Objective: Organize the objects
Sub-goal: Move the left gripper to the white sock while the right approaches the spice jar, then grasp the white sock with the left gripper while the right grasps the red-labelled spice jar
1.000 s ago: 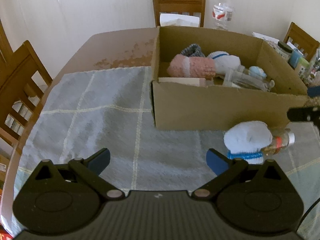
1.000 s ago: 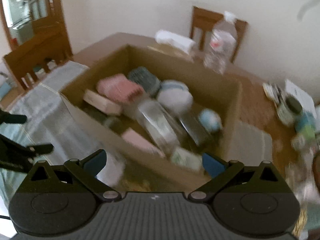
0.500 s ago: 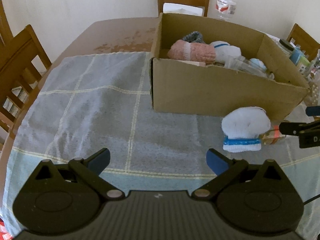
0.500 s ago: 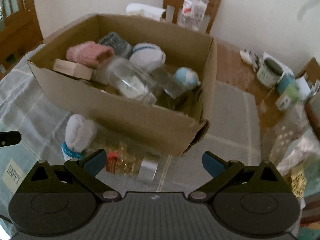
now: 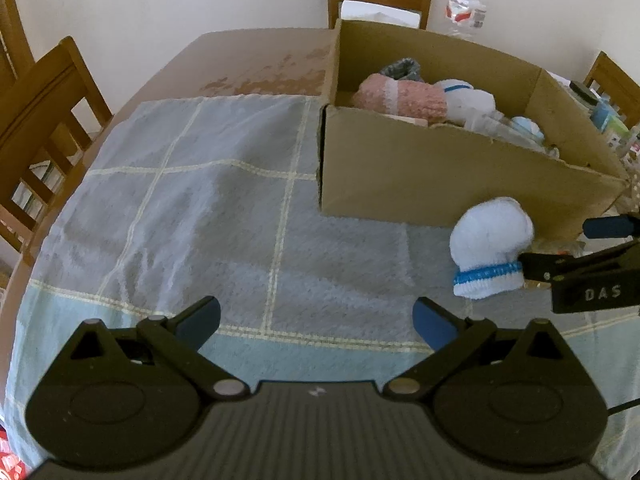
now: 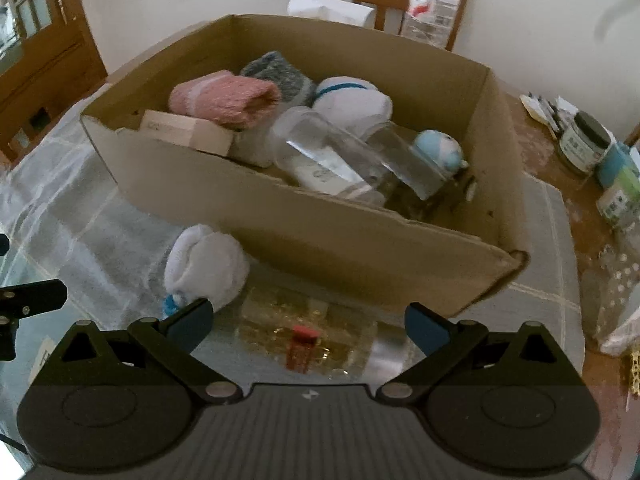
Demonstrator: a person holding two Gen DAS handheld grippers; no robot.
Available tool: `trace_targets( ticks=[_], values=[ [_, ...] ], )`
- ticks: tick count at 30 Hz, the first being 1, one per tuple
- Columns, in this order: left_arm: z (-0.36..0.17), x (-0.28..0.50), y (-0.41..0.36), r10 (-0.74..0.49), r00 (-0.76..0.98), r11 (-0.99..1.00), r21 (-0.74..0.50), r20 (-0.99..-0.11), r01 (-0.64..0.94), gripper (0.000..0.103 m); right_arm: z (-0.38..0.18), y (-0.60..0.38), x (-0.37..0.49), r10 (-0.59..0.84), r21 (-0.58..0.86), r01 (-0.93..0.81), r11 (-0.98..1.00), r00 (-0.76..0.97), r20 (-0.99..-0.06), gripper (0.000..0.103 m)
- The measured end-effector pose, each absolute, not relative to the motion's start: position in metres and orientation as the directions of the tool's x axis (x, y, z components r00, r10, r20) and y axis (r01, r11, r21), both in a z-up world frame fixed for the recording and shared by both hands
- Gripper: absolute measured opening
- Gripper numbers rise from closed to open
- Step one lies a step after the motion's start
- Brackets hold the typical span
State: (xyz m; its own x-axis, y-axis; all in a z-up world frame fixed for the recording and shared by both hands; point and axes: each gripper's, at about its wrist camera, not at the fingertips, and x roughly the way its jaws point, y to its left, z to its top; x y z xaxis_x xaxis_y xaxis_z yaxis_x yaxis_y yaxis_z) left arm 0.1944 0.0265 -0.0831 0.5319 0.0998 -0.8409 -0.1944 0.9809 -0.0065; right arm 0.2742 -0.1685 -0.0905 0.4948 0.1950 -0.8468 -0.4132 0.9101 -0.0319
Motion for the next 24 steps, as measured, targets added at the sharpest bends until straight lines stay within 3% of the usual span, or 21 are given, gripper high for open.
trace_targets(
  ticks=[11, 24],
  values=[
    [-0.085, 0.199, 0.020, 0.073, 0.538, 0.987, -0.017, -0.840, -0.161, 0.102, -0.099, -0.190, 0.273, 0.132, -0.077, -0.366, 0.927, 0.514, -0.847, 0.103],
    [-0.091, 0.229, -0.025, -0.087, 0.556, 0.996, -0.061, -0.827, 0.067, 0.102, -0.123, -0.229, 0.275, 0.155, -0.019, -0.348, 0.937, 0.465, -0.871, 0.103]
  ],
)
